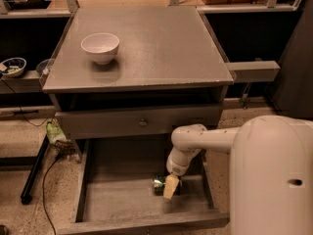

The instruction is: Pick green can from middle drawer and place on counter

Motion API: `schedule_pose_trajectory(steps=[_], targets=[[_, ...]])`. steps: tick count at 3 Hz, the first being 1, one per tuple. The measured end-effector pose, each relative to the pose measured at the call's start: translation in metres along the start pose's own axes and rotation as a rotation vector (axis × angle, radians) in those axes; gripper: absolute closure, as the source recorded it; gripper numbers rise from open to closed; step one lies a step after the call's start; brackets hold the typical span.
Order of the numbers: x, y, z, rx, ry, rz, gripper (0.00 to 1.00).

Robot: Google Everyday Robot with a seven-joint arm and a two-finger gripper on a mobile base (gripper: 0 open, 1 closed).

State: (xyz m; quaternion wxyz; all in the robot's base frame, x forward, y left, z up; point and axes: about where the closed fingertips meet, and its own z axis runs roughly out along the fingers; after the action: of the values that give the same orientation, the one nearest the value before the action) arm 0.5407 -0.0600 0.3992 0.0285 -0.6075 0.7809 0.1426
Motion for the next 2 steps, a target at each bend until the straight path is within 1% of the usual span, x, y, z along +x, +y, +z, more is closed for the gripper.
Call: schedule_pose_trajectory(steps=[1, 2], targets=[[0.0005, 0.0024, 0.0221, -0.028, 0.020, -0.001, 0.00], [0.0006, 0.0024, 0.0222, -0.028, 0.020, -0.001, 0.00]])
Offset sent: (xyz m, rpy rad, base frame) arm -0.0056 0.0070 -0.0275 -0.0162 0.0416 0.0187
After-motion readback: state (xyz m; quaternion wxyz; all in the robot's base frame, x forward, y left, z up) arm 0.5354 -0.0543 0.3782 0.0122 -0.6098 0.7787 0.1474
